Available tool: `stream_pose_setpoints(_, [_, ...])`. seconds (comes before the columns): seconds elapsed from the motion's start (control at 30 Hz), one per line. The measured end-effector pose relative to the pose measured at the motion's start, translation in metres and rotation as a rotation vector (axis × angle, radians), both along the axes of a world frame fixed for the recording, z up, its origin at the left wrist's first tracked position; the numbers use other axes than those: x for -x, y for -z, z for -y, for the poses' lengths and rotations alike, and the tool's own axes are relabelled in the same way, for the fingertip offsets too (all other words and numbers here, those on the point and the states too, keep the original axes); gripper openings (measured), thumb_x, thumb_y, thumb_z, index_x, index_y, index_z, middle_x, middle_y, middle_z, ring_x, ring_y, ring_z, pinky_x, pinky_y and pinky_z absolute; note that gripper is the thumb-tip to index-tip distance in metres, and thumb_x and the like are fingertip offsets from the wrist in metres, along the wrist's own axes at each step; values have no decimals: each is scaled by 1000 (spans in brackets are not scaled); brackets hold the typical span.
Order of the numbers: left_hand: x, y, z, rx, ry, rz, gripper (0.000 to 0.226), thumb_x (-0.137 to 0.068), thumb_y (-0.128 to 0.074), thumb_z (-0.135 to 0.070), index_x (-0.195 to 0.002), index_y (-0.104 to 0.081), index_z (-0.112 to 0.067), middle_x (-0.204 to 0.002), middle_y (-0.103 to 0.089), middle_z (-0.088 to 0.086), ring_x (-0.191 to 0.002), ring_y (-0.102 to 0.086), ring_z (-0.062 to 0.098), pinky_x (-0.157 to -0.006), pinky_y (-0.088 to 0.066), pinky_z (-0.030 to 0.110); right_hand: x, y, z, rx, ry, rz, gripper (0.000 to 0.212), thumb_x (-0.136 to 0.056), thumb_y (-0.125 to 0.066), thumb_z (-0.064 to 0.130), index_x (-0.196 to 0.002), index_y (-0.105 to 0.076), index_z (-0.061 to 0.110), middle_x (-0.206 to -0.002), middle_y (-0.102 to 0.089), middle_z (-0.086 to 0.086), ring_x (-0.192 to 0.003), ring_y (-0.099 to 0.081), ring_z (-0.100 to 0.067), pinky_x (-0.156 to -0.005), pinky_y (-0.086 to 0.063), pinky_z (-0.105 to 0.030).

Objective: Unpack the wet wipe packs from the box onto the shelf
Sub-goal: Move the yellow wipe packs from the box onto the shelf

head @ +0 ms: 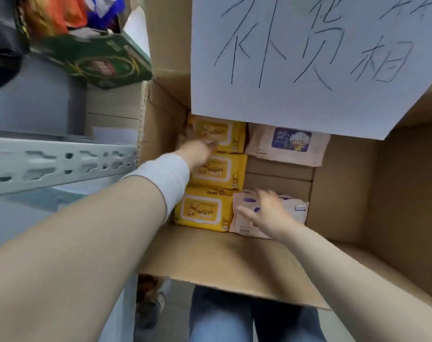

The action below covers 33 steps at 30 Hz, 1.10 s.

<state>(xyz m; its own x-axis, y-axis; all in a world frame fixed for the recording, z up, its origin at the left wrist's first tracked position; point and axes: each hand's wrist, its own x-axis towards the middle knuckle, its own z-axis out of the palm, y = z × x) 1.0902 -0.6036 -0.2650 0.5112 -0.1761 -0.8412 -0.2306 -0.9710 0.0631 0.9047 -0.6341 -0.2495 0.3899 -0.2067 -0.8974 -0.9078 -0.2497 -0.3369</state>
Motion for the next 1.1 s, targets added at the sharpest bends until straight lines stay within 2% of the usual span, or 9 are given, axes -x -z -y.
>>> stream_pose_setpoints(0.07, [-10,37,11,36,-112,112,80,-89,-51,-49,-147,-14,-8,-152,-24,14,-140,-26,31,-111,-25,37,-19,41,1,-3,90,-20,56,-90,-52,45,-129,-49,5,-125,-56,-17,-117,-52,-33,-93,-44,-37])
stream_pose_setpoints(0.17, [-7,63,21,34,-181,249,84,-87,-53,-52,-144,-15,-4,-146,-27,15,-136,-29,30,-107,-29,38,-43,77,-6,-35,272,-1,63,-87,-58,41,-137,-37,9,-134,-50,-13,-121,-50,-30,-99,-44,-41])
stream_pose_setpoints(0.33, [-10,76,19,108,-302,226,80,-76,-65,-55,-135,-36,-10,-139,-39,13,-131,-36,30,-106,-34,40,-66,90,-12,-64,616,-87,69,-77,-72,38,-130,-40,7,-130,-54,-13,-116,-55,-30,-95,-49,-40])
stream_pose_setpoints(0.5, [-15,81,12,195,-393,66,90,-65,-76,-50,-139,-36,-19,-144,-37,9,-137,-31,28,-111,-32,43,-71,79,-14,-105,617,-93,67,-73,-73,45,-125,-47,12,-125,-58,-9,-114,-57,-29,-93,-50,-43])
stream_pose_setpoints(0.63, [-18,81,12,243,-422,31,92,-64,-79,-47,-140,-35,-17,-142,-42,5,-134,-39,25,-109,-36,40,-75,78,-20,-102,542,-115,72,-65,-72,59,-120,-58,16,-125,-58,-11,-112,-57,-30,-92,-51,-45])
stream_pose_setpoints(0.83, [-22,59,12,339,-395,-5,73,-70,-79,-38,-132,-46,-16,-136,-52,1,-127,-48,21,-93,-40,24,-76,57,-24,-71,662,-61,42,-68,-76,44,-92,-66,11,-101,-69,-10,-96,-65,-29,-86,-53,-44])
stream_pose_setpoints(0.93, [-23,35,7,380,-444,40,68,-69,-80,-33,-128,-50,-14,-130,-57,2,-122,-52,21,-95,-45,28,-61,28,-19,-119,779,-23,23,-72,-77,34,-80,-67,14,-88,-69,-7,-93,-67,-27,-87,-54,-43])
stream_pose_setpoints(1.03, [-26,6,-6,458,-515,58,73,-67,-81,-33,-129,-48,-12,-126,-59,5,-118,-55,24,-100,-46,40,-33,-3,-7,-160,917,-7,17,-77,-75,25,-79,-58,26,-98,-66,-4,-101,-65,-27,-89,-54,-46])
stream_pose_setpoints(1.1, [-26,-17,-20,468,-541,62,76,-68,-80,-34,-131,-44,-10,-126,-58,8,-117,-55,26,-101,-45,43,-11,-29,2,-182,1009,8,19,-80,-72,18,-87,-55,24,-100,-65,-4,-97,-64,-28,-74,-60,-43])
